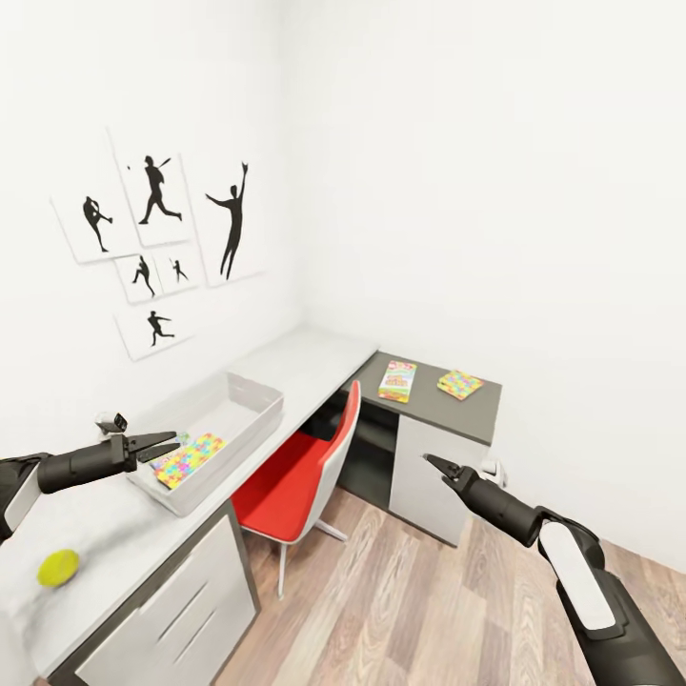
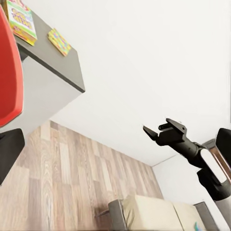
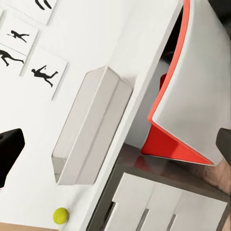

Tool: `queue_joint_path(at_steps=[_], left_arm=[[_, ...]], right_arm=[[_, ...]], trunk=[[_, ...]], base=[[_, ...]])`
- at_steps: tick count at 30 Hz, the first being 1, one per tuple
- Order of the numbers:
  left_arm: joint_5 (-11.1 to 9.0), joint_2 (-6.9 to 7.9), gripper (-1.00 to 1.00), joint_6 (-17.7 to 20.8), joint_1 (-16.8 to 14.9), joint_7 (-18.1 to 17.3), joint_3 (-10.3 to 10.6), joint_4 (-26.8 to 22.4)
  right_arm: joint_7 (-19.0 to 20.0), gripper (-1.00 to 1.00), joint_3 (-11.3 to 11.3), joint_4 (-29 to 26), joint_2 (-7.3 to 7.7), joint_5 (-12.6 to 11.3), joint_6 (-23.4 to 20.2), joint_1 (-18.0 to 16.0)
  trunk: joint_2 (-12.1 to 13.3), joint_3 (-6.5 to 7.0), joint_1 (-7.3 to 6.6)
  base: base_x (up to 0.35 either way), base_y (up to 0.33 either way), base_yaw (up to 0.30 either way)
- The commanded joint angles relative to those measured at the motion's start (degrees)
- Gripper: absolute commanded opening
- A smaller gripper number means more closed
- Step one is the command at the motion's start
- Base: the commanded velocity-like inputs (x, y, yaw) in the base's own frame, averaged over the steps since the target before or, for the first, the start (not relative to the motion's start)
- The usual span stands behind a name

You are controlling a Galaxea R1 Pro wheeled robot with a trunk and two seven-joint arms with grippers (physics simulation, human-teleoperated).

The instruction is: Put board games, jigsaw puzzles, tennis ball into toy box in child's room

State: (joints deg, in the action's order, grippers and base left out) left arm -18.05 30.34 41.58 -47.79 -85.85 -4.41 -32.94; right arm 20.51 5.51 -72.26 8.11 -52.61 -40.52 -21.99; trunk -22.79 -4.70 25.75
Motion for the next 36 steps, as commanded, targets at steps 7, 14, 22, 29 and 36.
queue_joint_path(at_steps=[7,14,22,29,36], left_arm=[[0.0,-0.01,1.00,0.6,0.0,-0.1,0.0,0.0],[0.0,0.02,1.00,0.6,0.0,-0.1,0.0,0.0],[0.0,0.00,1.00,0.6,0.0,-0.1,0.0,0.0],[0.0,-0.04,1.00,0.6,0.0,0.0,0.0,0.0],[0.0,-0.02,1.00,0.6,0.0,0.0,0.0,0.0]], right_arm=[[0.1,1.00,0.1,0.1,-0.03,0.0,-0.3,-0.1],[0.1,1.00,0.2,0.1,-0.10,0.0,-0.3,-0.1],[0.1,1.00,0.2,0.3,-0.11,0.0,-0.3,-0.1],[0.1,1.00,0.2,0.5,-0.07,0.0,-0.3,-0.1],[0.1,1.00,0.2,0.6,-0.08,0.0,-0.3,-0.1]], trunk=[[-0.1,-0.13,0.04],[-0.1,-0.13,0.04],[-0.1,-0.13,0.04],[-0.1,-0.13,0.04],[-0.1,-0.13,0.04]], base=[[0.000,0.000,-0.276],[0.000,0.000,-0.276],[0.000,0.000,-0.276],[0.000,0.000,-0.276],[0.000,0.000,-0.277]])
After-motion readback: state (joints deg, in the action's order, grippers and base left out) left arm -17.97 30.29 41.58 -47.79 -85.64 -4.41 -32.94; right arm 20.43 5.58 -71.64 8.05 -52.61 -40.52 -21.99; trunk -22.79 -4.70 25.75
